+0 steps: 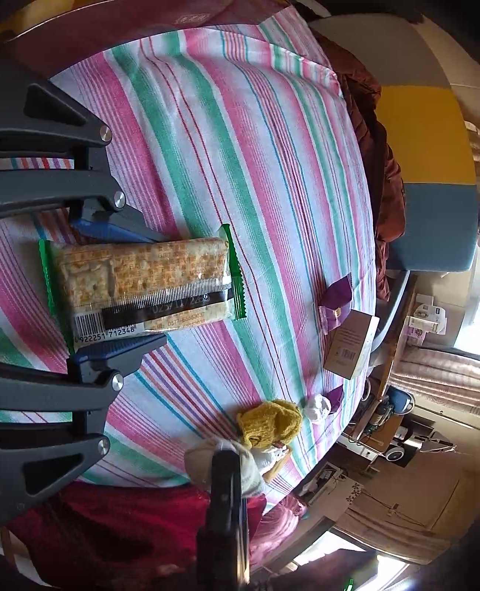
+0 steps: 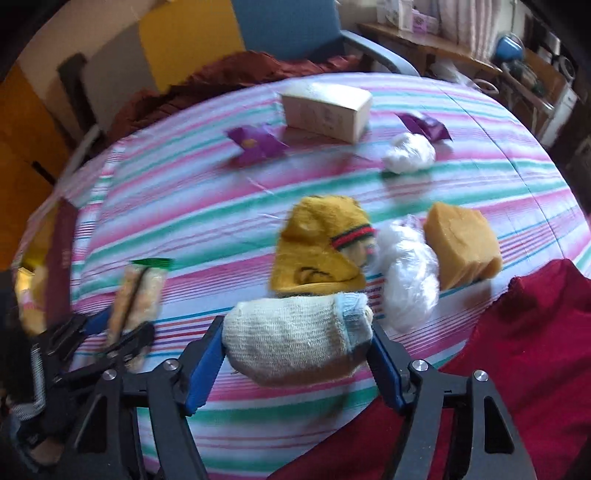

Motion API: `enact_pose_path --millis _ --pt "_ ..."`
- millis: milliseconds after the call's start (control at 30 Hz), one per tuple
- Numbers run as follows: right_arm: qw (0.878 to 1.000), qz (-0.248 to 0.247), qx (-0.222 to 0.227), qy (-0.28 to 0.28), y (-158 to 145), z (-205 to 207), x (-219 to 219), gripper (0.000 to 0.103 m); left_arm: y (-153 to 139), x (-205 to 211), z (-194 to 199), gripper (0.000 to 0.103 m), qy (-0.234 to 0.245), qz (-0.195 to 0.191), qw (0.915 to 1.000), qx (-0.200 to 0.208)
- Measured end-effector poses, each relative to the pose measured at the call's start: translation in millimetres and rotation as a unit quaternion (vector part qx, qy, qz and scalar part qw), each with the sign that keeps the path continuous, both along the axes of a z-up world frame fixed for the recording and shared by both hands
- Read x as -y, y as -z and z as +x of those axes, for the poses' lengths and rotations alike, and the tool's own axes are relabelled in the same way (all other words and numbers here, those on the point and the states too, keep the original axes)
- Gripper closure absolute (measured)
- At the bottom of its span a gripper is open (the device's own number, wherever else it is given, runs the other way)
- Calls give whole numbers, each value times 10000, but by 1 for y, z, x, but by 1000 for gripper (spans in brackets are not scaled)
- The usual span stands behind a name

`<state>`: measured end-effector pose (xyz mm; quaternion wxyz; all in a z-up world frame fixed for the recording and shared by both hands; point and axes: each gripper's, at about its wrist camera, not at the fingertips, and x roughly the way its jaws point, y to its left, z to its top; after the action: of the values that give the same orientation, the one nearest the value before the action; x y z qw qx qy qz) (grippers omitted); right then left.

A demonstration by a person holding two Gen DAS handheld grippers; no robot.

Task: Organize objects
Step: 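Lift the granola bar with the left gripper while the right gripper grasps the white sock, then carry the granola bar and sock over the gold tray with both grippers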

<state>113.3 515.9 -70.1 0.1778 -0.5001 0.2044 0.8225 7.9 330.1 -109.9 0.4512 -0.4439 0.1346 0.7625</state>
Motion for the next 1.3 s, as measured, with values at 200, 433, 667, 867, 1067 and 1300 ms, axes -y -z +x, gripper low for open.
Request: enact_pose_path --millis 200,433,667,867,1067,1300 --pt "9983 64 -477 -341 -26 8 25 31 -8 17 4 58 -93 106 9998 159" --pt "9961 -25 -711 -525 -36 -8 49 31 -47 53 15 58 -244 442 9987 -93" --pt "9921 -100 -753 -998 -37 -40 88 31 -75 101 7 58 -800 702 9943 -104" --pt "9826 -165 -877 -1629 -45 -68 135 31 -102 165 -6 58 -1560 1064 9814 -341" --pt "9700 -226 -1038 -2189 -55 -100 189 31 -114 243 -18 58 -2516 1269 9583 -468" --pt "9586 -240 -1177 -2580 -60 -134 234 31 -108 322 -24 58 -3443 1409 9274 -394"
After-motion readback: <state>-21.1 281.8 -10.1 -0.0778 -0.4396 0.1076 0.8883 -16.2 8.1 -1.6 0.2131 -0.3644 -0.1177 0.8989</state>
